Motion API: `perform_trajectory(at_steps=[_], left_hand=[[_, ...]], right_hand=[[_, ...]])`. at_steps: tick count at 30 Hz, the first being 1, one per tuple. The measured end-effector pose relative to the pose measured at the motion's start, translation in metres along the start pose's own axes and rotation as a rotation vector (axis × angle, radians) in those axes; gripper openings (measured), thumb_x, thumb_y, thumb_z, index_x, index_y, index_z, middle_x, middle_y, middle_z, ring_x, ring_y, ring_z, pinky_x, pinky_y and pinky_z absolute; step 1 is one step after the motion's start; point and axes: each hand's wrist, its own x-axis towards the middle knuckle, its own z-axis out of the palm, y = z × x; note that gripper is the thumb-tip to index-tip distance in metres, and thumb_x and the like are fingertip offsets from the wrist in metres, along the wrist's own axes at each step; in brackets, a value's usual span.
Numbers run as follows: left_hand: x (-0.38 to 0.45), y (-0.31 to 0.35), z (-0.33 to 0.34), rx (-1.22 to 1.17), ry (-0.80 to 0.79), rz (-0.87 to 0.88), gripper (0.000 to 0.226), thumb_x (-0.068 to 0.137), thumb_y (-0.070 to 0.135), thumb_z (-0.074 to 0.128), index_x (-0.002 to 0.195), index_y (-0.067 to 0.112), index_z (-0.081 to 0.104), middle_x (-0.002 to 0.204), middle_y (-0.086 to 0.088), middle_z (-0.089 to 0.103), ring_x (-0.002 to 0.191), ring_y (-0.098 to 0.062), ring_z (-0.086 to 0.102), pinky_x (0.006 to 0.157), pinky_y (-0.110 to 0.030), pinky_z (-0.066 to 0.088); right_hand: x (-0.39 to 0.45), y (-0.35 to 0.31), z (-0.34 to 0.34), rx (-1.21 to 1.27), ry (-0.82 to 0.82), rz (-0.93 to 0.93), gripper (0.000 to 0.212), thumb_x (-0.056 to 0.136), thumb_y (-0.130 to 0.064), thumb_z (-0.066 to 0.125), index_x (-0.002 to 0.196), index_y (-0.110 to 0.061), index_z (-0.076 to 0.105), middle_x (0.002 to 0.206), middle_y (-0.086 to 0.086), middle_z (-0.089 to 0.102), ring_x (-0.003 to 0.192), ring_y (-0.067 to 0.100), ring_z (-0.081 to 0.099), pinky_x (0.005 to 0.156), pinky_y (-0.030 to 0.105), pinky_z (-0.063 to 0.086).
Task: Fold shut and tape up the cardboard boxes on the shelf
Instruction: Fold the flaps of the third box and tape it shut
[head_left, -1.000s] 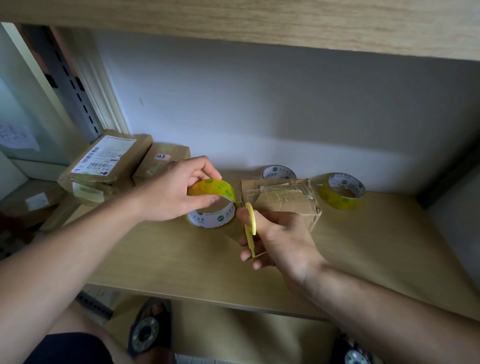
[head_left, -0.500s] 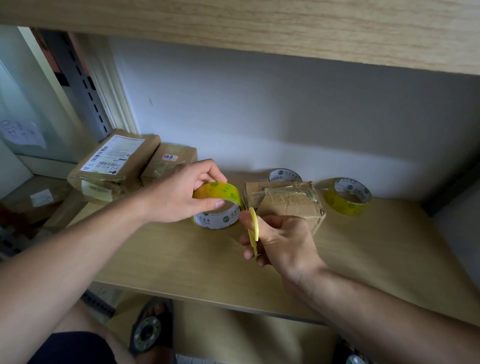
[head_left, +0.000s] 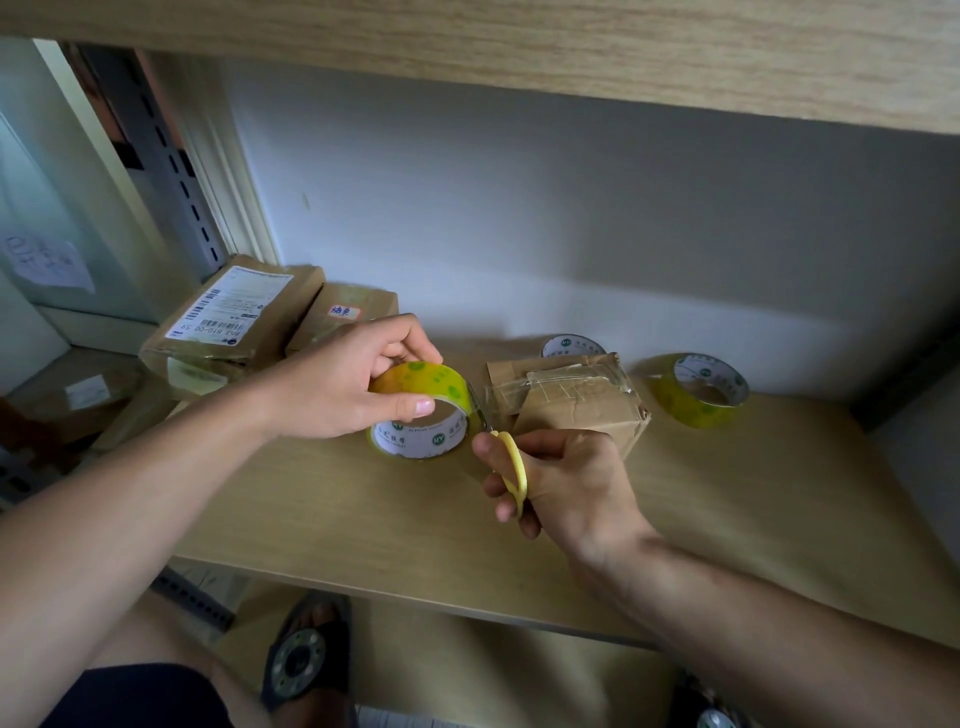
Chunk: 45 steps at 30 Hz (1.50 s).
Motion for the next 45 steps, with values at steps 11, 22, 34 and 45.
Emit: perform_trajectory(at_steps=[11,22,34,45], left_hand=[[-0.007,-0.002,-0.014,-0.018,0.002,0.006,0.045,0.086,0.023,0.077,0.128,0.022,0.061,0.105,0.000,0.071,0.096,-0.021,0.074,0.085,-0.030,0.058],[0.001,0.004,-0.006,-0.039,0.119,0.079,0.044,0.083,0.039,0.085,0.120,0.023,0.069,0.110,0.002,0.075,0.106,-0.015,0.072,0.097,-0.042,0.057],[0.035,0.015,0.001,0.028,0.407,0.137,0.046,0.073,0.033,0.091,0.114,0.025,0.071,0.105,0.003,0.075,0.100,-0.019,0.072,0.092,-0.042,0.057],[0.071,-0.035,0.021,0.407,0.351,-0.046,0.051,0.063,0.017,0.097,0.107,0.025,0.073,0.082,0.017,0.063,0.084,-0.020,0.064,0.069,-0.017,0.043]], right_hand=[[-0.004,-0.010,-0.003,0.088,-0.052,-0.100,0.019,0.083,-0.012,0.084,0.091,0.003,0.076,0.064,0.010,0.067,0.039,0.011,0.052,0.036,0.016,0.034],[0.002,-0.037,-0.039,-0.172,-0.051,-0.399,0.019,0.075,-0.015,0.088,0.088,-0.007,0.076,0.066,0.012,0.073,0.043,0.019,0.057,0.044,0.021,0.044],[0.021,-0.054,-0.071,-0.283,0.035,-0.488,0.020,0.079,-0.024,0.087,0.093,-0.014,0.076,0.060,0.006,0.070,0.044,0.014,0.057,0.049,0.018,0.042],[0.078,-0.043,-0.146,-0.843,0.343,-0.381,0.018,0.083,-0.028,0.084,0.083,-0.019,0.069,0.074,-0.010,0.066,0.059,-0.001,0.060,0.048,0.002,0.039]])
